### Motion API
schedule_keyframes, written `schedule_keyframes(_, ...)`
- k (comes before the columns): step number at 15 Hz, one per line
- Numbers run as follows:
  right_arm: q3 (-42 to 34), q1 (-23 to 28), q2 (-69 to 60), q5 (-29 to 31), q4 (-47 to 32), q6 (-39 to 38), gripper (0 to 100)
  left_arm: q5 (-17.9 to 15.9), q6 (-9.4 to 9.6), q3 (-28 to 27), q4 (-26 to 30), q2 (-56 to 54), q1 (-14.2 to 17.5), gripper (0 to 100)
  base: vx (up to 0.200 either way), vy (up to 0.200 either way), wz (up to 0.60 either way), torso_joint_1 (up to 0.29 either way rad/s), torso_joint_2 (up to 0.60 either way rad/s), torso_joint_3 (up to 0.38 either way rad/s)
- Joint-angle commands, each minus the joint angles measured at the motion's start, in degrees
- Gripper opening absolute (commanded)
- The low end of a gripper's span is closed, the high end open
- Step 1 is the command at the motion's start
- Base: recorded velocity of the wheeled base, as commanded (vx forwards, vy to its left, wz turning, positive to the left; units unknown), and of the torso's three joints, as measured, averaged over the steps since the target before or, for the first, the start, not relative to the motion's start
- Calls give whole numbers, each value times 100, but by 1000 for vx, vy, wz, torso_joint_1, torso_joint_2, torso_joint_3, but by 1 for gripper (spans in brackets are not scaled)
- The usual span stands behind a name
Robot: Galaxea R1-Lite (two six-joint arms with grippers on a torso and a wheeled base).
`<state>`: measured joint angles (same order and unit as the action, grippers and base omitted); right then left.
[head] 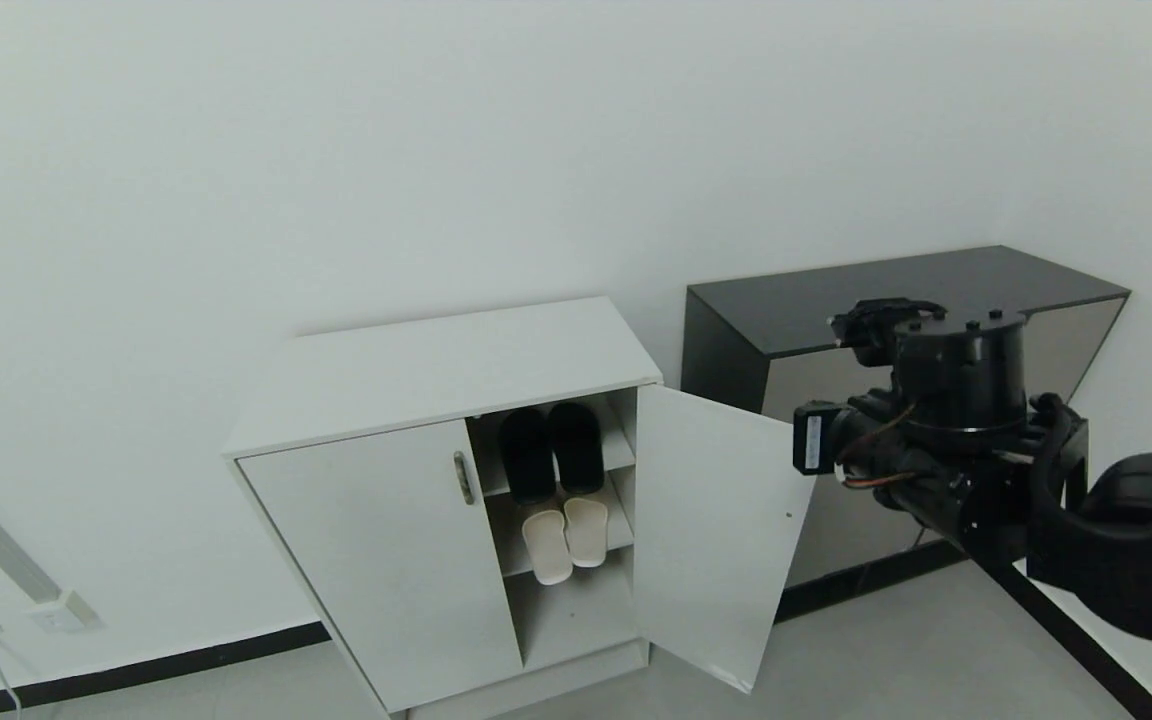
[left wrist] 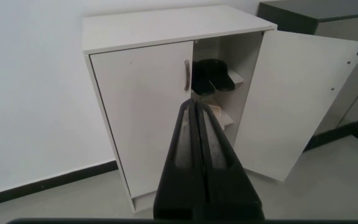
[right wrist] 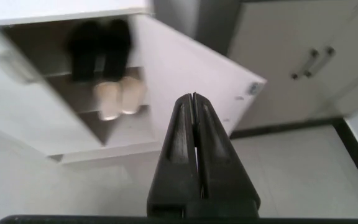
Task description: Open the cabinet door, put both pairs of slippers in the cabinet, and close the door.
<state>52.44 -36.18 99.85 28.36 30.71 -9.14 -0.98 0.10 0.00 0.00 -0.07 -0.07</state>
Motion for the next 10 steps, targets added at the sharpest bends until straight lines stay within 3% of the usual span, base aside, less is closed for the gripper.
schedule_keyframes(1,530,560,482,-401,-179,-17,0,1,-1,0,0,7,-1,0,0,0,0,0,0,0)
schedule_keyframes(5,1576,1298,1405,-928,-329,-35,0,1,-1,0,0,7,-1,0,0,0,0,0,0,0)
schedule_keyframes(10,2508,1649,2249,-1385,-566,-246,0,1,-1,0,0,7,-1,0,0,0,0,0,0,0)
